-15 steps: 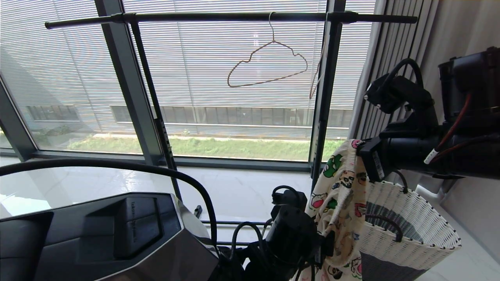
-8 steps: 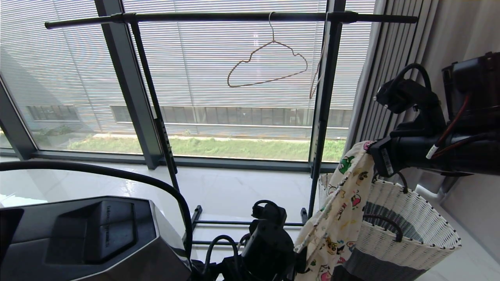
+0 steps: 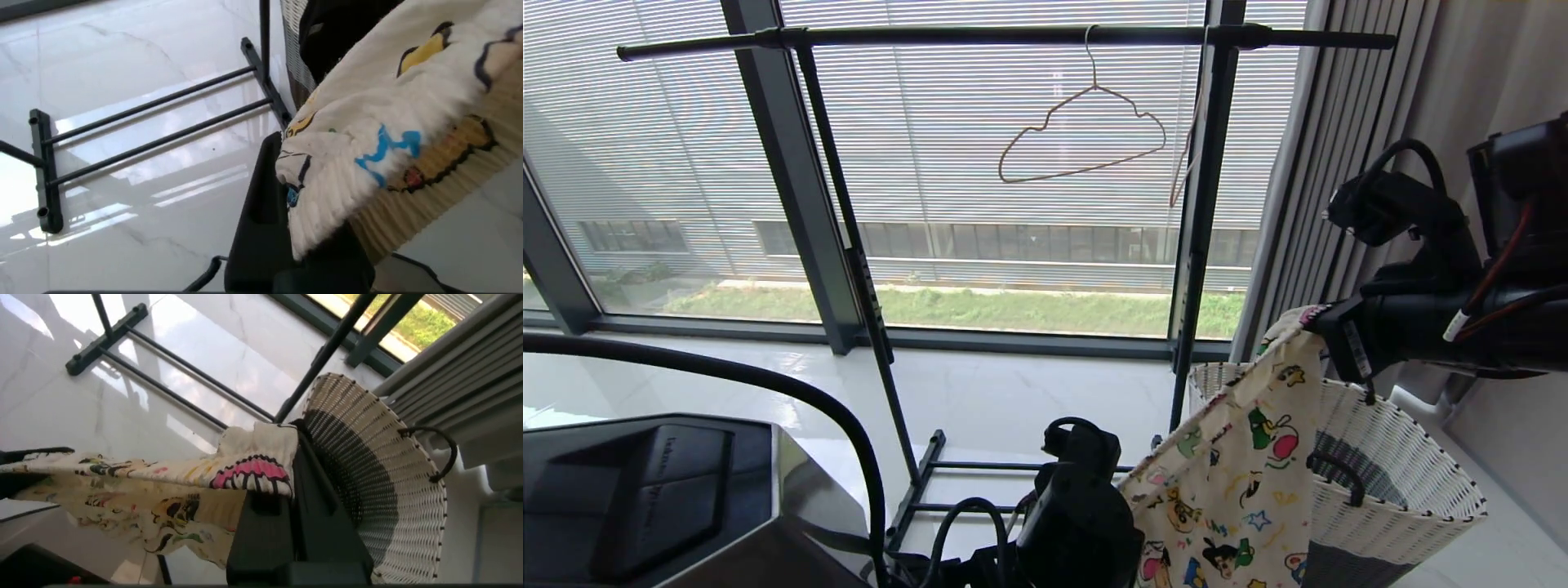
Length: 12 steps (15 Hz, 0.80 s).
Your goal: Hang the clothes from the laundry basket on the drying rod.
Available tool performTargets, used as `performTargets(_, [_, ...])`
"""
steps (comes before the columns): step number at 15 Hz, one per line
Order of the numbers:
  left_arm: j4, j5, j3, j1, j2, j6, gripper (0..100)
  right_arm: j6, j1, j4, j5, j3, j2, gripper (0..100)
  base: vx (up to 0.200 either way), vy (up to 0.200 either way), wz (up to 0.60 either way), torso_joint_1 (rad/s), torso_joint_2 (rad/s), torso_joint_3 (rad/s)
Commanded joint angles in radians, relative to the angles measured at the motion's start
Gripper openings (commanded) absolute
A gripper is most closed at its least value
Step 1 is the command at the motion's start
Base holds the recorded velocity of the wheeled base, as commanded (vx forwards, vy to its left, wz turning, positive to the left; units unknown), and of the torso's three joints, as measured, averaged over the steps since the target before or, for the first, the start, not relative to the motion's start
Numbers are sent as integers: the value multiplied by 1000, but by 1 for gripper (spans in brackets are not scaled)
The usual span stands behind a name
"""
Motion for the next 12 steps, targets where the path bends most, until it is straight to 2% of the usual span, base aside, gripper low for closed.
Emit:
performTargets(1, [0,8,50,5,-118,76,0,0,-7,59,-7,3,-46,0,0,0,0,0,0,0])
performTargets(3, [53,-38,57,39,-260,150,0,1,-5,141,-4,15,-95,0,0,0,0,0,0,0])
performTargets(4, [154,-50,47,69,-342,200,0,1,-2,145,-4,40,-129,0,0,0,0,0,0,0])
performTargets(5, [214,-53,37,79,-384,220,0,0,0,145,-4,55,-148,0,0,0,0,0,0,0])
performTargets(6, [354,-60,-29,102,-468,237,0,0,9,147,-6,95,-200,0,0,0,0,0,0,0])
performTargets(7, [412,-63,-74,108,-496,236,0,0,9,147,-4,106,-220,0,0,0,0,0,0,0])
performTargets(8, [529,-70,-186,111,-527,236,0,0,13,147,-6,104,-249,0,0,0,0,0,0,0])
performTargets(10, [681,-101,-373,111,-531,237,0,-2,13,150,-7,60,-261,0,0,0,0,0,0,0])
performTargets(11, [717,-107,-416,111,-530,237,0,-2,13,151,-9,44,-261,0,0,0,0,0,0,0])
performTargets(12, [820,-118,-536,111,-525,240,0,-2,12,162,-9,-8,-258,0,0,0,0,0,0,0])
